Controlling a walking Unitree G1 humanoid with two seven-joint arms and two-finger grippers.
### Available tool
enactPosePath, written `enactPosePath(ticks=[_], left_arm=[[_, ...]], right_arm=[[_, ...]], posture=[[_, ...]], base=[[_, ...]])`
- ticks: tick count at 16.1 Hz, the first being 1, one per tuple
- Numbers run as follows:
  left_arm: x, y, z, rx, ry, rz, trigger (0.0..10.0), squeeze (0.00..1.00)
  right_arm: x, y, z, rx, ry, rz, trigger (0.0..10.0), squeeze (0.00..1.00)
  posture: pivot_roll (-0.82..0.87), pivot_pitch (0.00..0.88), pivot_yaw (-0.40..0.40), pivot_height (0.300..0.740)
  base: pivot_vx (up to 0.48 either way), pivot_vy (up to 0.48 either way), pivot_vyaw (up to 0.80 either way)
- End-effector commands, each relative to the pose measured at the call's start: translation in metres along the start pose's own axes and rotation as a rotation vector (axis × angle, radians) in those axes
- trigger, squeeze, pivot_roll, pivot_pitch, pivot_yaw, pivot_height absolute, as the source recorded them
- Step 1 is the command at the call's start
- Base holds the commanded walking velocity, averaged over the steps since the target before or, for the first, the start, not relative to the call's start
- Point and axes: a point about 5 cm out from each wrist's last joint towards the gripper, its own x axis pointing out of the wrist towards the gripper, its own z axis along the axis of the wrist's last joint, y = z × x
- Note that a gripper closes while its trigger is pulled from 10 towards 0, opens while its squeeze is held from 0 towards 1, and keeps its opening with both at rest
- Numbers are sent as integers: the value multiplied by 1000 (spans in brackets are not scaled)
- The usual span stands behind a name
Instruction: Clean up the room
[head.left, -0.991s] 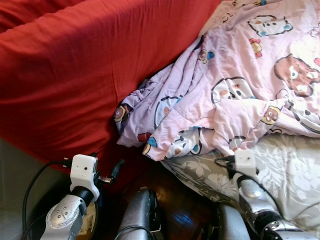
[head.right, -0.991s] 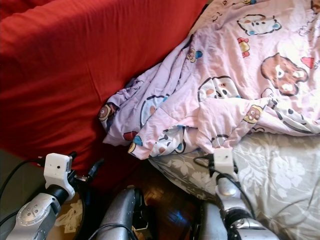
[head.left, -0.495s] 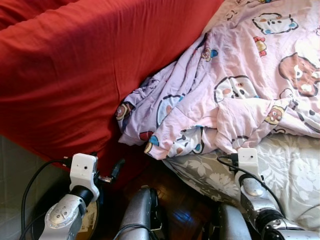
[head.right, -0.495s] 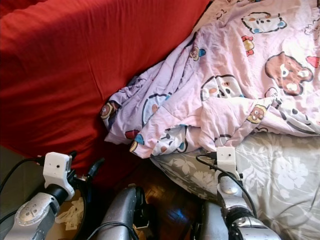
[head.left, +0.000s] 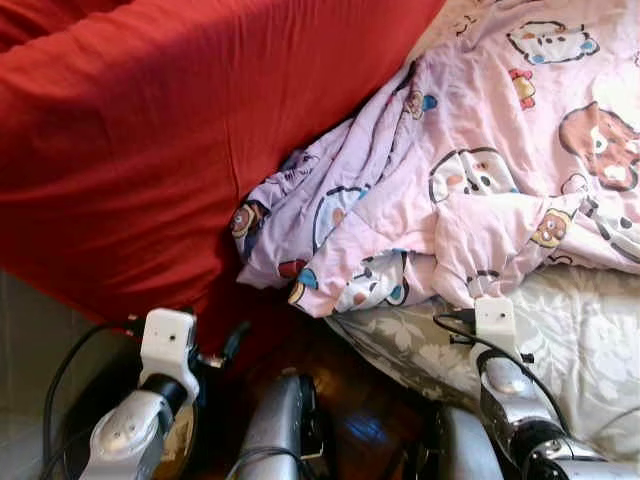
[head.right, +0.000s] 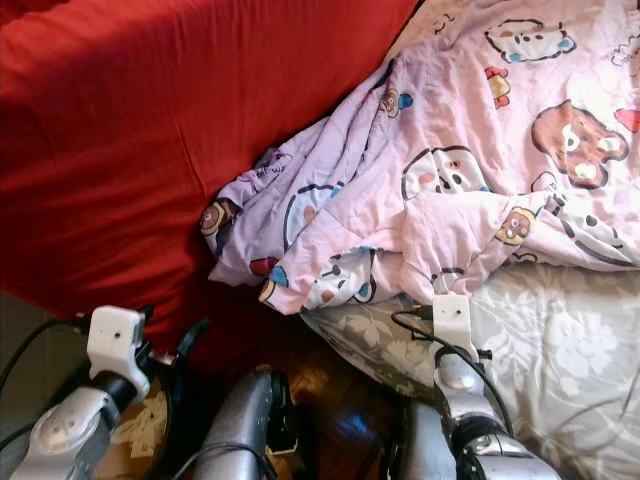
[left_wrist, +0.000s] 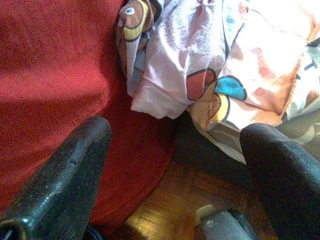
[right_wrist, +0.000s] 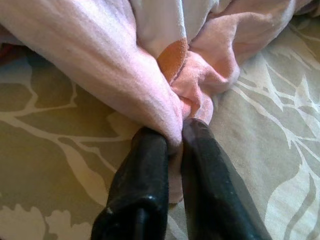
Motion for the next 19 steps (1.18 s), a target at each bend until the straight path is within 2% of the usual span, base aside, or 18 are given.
enactPosePath(ticks=[1,4,8,11,12,15,19], left_arm=[[-1,1,-11,7,45,12,10000,0],[8,2,-13,1,39,22,10000,0],[26,6,-27,-23,54,54,10000,0],[46,2,-29,-38,35,56,10000,0],[51,2,-29,-41,29,56,10000,0],[63,3,-39,-86,39,93,10000,0],[63,2,-57,-98,82,116,10000,0]], right_arm=[[-2,4,-9,10,43,13,0,0],[0,1,-2,12,31,9,0,0],[2,2,3,22,17,22,0,0],[1,3,7,80,-27,42,0,0],[1,4,9,92,-51,53,10000,0],[-8,7,-1,180,-121,72,10000,0],[-13,2,-12,218,-124,25,10000,0]], posture=[[232,269,101,629],[226,228,88,629],[187,142,59,629],[150,85,47,629],[128,63,39,629],[71,26,28,629],[51,12,25,669]], base=[[0,0,0],[0,0,0],[0,0,0],[0,0,0],[0,0,0],[0,0,0],[0,0,0]])
